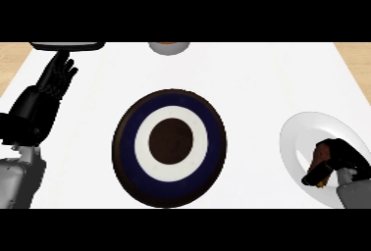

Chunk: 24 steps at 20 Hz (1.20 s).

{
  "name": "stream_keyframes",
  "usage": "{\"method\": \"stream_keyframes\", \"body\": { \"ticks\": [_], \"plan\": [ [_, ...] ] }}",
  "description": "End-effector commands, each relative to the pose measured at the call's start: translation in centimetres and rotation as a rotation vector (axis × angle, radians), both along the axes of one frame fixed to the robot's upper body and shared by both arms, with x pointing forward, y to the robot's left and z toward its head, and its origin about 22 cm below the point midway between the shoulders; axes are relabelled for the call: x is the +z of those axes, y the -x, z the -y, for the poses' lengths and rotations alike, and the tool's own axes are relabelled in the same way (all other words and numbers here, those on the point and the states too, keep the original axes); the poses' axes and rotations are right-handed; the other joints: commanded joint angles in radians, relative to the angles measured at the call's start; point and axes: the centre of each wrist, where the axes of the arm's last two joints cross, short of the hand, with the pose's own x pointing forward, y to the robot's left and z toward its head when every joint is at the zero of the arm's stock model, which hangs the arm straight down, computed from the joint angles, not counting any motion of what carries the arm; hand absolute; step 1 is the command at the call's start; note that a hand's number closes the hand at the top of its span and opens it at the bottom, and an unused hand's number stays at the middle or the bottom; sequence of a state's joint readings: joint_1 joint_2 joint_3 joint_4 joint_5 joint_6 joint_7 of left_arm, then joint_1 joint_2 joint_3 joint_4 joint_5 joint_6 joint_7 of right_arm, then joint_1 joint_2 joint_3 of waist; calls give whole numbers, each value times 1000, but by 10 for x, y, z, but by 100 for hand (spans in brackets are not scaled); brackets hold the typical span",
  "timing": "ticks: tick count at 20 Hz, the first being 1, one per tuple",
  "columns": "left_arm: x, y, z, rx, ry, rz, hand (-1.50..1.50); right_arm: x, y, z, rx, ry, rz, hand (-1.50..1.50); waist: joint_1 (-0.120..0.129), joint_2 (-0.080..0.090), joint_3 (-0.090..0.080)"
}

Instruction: Pick the sweet potato from the plate and place it in the plate

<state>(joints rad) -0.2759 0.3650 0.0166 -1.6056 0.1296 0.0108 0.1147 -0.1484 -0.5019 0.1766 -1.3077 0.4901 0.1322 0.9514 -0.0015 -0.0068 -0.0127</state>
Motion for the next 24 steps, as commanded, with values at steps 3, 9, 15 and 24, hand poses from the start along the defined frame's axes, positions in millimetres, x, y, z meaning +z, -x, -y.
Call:
{"method": "stream_keyframes", "body": {
  "ticks": [3,9,15,24],
  "plan": [
    [0,-2,-13,-13,4,-14,0,2,-13,22,42,167,112,150,6,8,13],
    [-10,16,-15,52,2,-33,0,-40,108,-46,112,190,352,150,-63,-18,12],
    [-19,16,-17,88,-10,-24,0,-28,191,-68,165,243,584,150,-80,-11,10],
    [-5,9,-14,51,0,5,0,40,231,-136,301,94,1032,150,-41,-4,11]
  ]
}}
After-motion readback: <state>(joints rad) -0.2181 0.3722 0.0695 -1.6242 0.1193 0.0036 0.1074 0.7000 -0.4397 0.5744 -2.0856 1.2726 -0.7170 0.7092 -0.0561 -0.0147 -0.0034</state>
